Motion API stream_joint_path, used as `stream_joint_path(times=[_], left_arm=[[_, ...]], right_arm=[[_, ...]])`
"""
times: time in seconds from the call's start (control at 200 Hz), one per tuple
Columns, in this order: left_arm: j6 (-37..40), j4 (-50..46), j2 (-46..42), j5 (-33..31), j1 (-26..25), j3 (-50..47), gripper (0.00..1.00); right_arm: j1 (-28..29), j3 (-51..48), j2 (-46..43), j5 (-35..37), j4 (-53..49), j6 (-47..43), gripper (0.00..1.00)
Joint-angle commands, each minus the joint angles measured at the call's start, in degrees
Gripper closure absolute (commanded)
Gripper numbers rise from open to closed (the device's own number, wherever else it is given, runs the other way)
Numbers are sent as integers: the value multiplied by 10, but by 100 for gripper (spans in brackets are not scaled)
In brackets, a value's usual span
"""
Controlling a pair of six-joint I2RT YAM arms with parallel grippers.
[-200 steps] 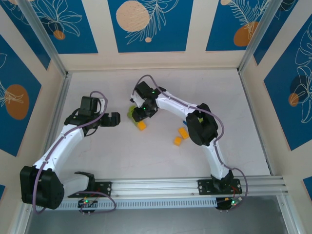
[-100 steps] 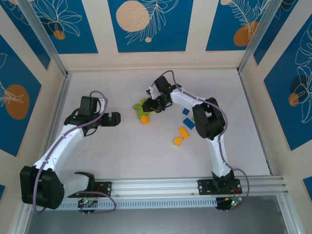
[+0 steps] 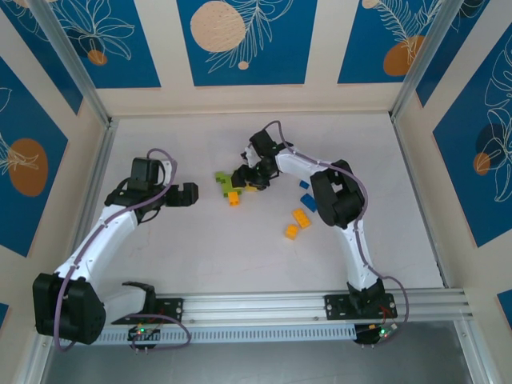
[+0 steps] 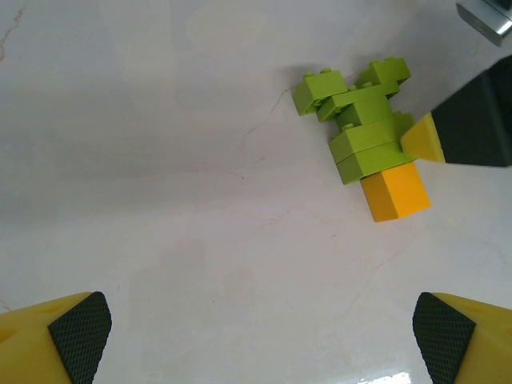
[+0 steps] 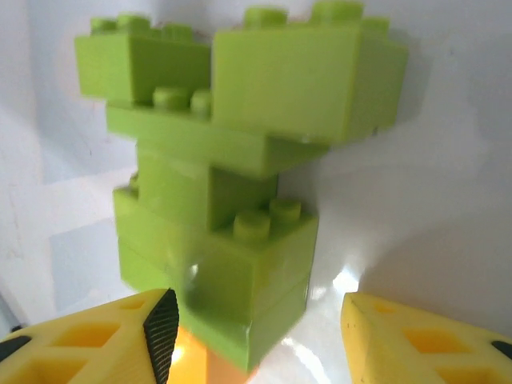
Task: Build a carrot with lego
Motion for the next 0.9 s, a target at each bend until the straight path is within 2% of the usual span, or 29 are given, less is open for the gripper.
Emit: stream_joint_path(times=[0.0,0.075,0.175,0.22,0.355,0.455,0.55,0.63,0.69,0.765,0.895], left_arm=[[-13,51,-44,40,7,-24,1],[-39,94,-81,35,7,-51,1],[-119,105,-124,-57,7,-81,1],[-139,116,-136,-75,6,-96,1],[-125,207,-168,-18,4,-152,1],[-108,196,-156,-2,-1,-144,1],[-84,185,-138,6,-14,-132,1],[-63,202,-131,20,-52,-132,1],[-39,201,-120,-31,-115,-129,1],[-11,201,-97,-85,-180,-126,1],[-17,209,-87,-109,-195,-140,1]], right_arm=[[16,-40,-126,91,-46,-26,41],[23,-83,-194,143,-68,-36,39],[28,-138,-267,191,-107,-42,37],[31,-166,-293,210,-121,-36,37],[65,-275,-377,265,-124,-20,37],[87,-343,-419,307,-131,-7,36],[88,-385,-444,316,-138,14,36],[88,-405,-463,345,-146,23,36],[76,-413,-472,367,-154,28,36],[51,-419,-472,360,-150,20,36],[19,-427,-461,343,-119,-5,38]])
